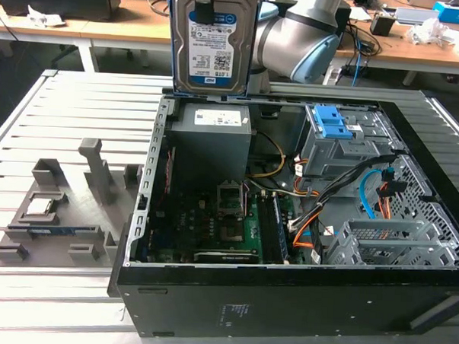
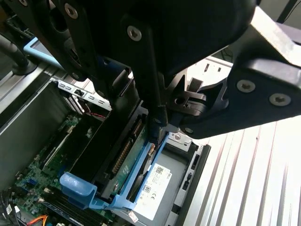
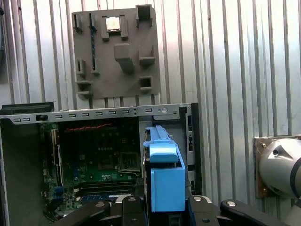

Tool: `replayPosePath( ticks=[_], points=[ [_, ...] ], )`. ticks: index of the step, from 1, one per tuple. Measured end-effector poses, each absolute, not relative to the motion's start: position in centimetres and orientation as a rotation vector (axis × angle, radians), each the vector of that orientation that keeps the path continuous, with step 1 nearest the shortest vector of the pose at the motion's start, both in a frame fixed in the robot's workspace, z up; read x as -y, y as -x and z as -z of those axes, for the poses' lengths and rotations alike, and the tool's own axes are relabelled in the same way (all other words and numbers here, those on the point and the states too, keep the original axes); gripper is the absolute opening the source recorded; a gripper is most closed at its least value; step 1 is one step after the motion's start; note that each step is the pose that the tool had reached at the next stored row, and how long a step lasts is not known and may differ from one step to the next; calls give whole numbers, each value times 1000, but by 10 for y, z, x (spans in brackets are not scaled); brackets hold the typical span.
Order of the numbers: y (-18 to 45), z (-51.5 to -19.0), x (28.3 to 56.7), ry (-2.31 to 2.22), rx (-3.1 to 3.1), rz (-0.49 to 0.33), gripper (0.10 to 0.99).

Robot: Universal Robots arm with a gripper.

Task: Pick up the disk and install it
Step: 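Pick up the disk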

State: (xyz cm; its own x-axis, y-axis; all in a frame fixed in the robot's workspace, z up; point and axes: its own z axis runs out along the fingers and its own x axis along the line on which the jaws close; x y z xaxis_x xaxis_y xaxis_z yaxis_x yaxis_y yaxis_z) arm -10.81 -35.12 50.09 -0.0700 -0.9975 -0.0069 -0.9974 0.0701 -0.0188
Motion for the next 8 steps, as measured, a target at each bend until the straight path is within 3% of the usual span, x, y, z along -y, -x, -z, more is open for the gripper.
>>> replayPosePath(
  ticks=[8],
  points=[
    [108, -501, 353, 2130, -2285, 14, 365]
  ],
)
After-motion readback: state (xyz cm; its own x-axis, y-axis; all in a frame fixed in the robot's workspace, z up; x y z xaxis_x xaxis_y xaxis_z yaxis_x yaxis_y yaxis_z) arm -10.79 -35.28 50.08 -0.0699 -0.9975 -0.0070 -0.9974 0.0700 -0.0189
